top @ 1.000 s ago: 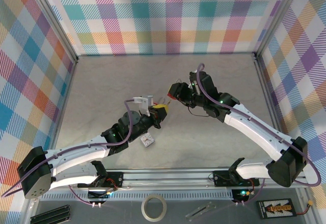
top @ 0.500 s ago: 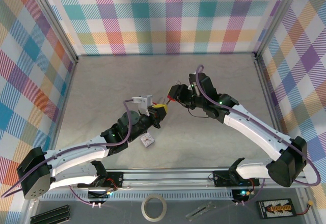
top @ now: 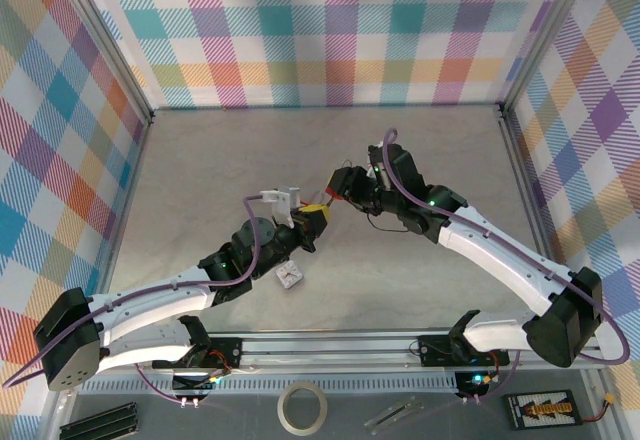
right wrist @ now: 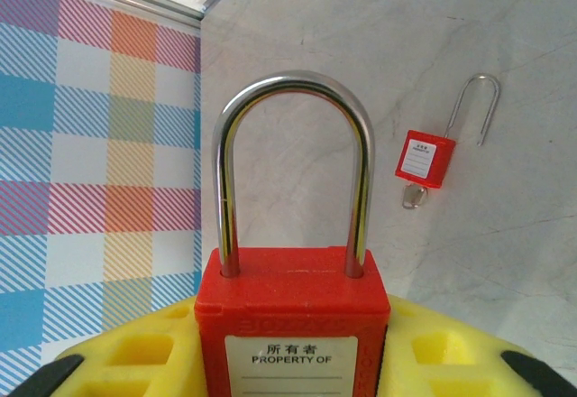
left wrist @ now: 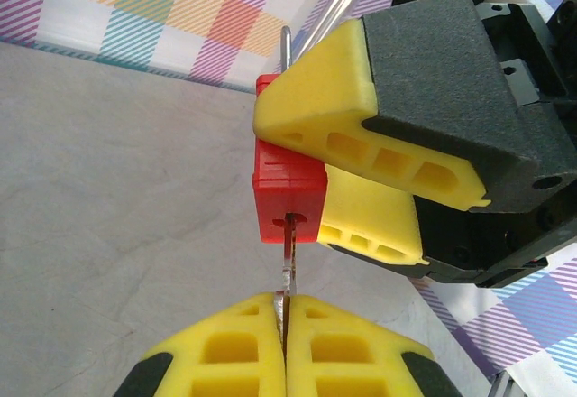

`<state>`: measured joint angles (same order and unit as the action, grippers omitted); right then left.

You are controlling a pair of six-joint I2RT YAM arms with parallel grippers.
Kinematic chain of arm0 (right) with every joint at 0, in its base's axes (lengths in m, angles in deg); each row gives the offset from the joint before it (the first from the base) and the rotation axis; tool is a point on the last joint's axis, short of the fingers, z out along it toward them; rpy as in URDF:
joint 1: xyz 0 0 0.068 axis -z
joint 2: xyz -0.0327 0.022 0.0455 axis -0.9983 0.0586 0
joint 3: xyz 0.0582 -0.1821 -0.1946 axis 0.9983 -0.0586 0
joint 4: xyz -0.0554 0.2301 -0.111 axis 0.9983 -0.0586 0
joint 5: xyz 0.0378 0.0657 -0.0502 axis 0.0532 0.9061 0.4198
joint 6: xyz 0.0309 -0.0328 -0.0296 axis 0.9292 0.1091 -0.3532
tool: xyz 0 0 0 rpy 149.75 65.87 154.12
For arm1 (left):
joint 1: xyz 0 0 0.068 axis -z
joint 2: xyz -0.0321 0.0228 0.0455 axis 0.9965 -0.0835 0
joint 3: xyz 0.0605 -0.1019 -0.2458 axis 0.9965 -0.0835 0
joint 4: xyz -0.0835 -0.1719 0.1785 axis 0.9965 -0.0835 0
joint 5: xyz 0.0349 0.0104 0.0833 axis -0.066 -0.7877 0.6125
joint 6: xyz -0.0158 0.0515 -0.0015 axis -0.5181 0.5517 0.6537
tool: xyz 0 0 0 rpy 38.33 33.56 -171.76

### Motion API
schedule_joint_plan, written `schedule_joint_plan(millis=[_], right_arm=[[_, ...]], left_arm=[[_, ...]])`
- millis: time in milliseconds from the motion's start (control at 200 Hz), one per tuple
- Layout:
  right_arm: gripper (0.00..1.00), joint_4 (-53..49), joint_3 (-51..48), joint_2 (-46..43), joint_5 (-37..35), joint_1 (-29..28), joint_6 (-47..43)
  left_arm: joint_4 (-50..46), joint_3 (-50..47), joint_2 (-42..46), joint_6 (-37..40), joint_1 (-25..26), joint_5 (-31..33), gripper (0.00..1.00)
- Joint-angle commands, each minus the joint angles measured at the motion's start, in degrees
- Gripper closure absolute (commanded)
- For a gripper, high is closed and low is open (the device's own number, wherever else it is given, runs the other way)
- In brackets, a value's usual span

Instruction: Unlock with the key

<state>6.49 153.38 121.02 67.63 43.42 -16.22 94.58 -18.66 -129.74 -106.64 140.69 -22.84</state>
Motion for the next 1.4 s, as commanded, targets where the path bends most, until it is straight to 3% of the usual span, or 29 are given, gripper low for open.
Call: schedule_joint_plan(millis=[0,360,610,890,1060,1395], right_arm=[[0.74,3.05,-0.88,-1.12,0.96,-0.95,1.20],[0.77,5.50,-3.36,-1.53,0.74,-2.13,3.71],[0.77,9.35,-5.94,-1.80,2.92,-2.31,8.79],[0.78,7.23,-5.98,-2.51,2.56,-3.07,3.94],[0.78,8.29,-7.66,-2.70,2.29,-3.71,6.20],[0.78,13.44,-9.68,-1.40,7.72,-2.86,14.65]], left_arm=[[1.76,2.10,-0.07,0.36,0.06,1.77,1.00],[4.04,4.14,1.31,0.45,-1.43,2.54,1.00],[9.34,4.49,-2.55,2.21,-1.42,3.56,1.00],[6.71,7.71,-1.65,-2.13,-4.90,-2.90,1.00],[8.33,7.25,-1.57,-4.08,-6.41,-4.43,1.00],[6.91,8.60,-4.30,15.75,0.23,3.95,1.00]])
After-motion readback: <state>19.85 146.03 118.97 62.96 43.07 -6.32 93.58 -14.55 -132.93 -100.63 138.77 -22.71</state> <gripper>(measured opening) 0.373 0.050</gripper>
